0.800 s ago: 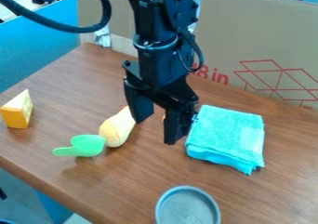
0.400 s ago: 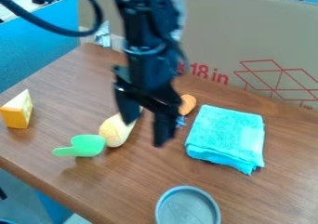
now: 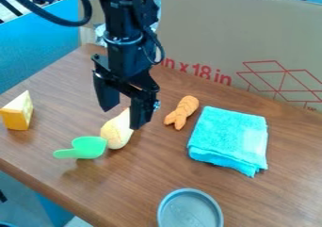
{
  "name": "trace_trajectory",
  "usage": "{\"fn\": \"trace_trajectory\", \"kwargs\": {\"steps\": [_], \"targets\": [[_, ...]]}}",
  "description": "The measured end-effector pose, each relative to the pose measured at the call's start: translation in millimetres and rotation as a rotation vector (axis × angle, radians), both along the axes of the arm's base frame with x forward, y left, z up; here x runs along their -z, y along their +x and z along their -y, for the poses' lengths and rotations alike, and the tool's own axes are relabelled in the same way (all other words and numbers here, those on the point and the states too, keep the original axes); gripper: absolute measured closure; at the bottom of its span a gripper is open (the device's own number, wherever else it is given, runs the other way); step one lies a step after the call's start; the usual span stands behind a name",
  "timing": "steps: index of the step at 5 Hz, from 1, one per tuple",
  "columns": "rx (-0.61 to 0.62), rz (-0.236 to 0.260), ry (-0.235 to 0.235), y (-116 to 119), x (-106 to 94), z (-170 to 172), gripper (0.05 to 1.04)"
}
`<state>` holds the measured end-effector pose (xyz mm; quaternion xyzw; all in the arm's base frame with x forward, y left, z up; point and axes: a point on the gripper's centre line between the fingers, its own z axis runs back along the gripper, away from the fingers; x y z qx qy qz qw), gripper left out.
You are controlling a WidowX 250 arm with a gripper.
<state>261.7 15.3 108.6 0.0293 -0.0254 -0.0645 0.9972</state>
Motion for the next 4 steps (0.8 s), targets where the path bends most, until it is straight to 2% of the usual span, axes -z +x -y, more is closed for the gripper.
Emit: {"fn": "trace_trajectory", "kwargs": {"steps": [1,2,3,4], "targets": [[-0.026,-0.022,-0.001,4,13.3,-12,0.082],[-0.037,-0.009,-0.012,18,19.6,-22,0.082],[-0.068,-0.027,-0.013,28,28.9,-31,0.082],[-0.081,-0.069,-0.010,30,42.2,-36,0.082]]}}
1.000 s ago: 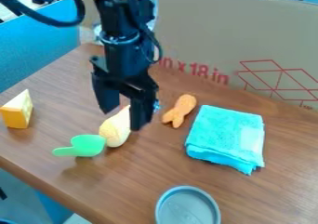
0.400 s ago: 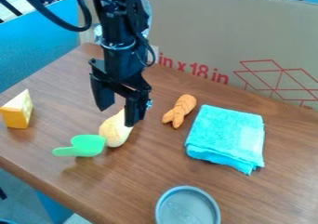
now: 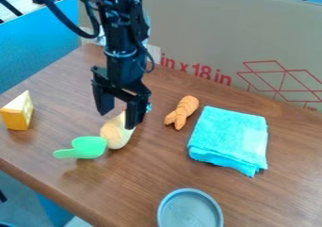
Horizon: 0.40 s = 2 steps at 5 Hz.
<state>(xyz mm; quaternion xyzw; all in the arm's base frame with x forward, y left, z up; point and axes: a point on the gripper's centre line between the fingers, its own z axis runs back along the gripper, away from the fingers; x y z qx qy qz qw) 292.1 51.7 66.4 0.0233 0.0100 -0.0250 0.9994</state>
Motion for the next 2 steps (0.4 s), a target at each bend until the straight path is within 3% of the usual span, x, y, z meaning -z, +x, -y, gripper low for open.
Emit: {"fn": "trace_trajectory", "kwargs": {"steps": [2], "targets": [[-0.052,-0.042,-0.074,-8,33.8,3,0.133]]}}
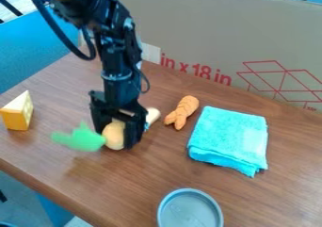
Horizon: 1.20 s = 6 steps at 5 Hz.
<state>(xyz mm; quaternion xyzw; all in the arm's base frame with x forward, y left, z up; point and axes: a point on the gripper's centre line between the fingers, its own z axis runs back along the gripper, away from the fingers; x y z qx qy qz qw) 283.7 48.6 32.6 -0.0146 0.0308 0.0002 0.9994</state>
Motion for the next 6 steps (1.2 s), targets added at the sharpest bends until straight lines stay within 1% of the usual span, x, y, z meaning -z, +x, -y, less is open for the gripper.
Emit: {"fn": "trace_trajectory", "kwargs": {"steps": [1,2,3,4,5,6], "targets": [[-0.012,-0.009,-0.001,-7,-0.1,1,0.365],[-0.031,0.084,0.007,-6,-36.1,-3,0.440],[-0.065,0.157,-0.014,-6,-69.3,-13,0.440],[-0.139,0.269,-0.039,9,-105.7,-43,0.440],[-0.229,0.266,-0.049,22,-106.0,-85,0.440],[-0.276,0.231,-0.054,33,-93.7,-117,0.440]]}}
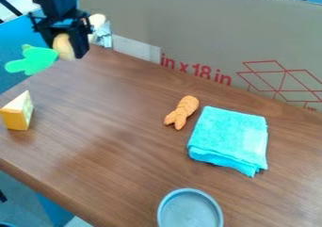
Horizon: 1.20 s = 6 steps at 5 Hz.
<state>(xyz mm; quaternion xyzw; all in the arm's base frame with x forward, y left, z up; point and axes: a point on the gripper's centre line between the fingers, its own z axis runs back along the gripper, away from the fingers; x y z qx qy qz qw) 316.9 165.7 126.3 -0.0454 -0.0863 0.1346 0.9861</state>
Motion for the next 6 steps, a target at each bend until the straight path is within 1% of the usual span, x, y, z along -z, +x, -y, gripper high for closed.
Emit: {"fn": "trace_trajectory", "kwargs": {"steps": [1,2,3,6], "targets": [[-0.013,-0.033,0.000,2,16.3,-17,0.440],[-0.001,-0.069,-0.015,10,39.3,-23,0.440],[-0.015,-0.085,-0.024,16,55.0,-27,0.440],[-0.083,-0.136,-0.055,37,86.6,-46,0.440]]}}
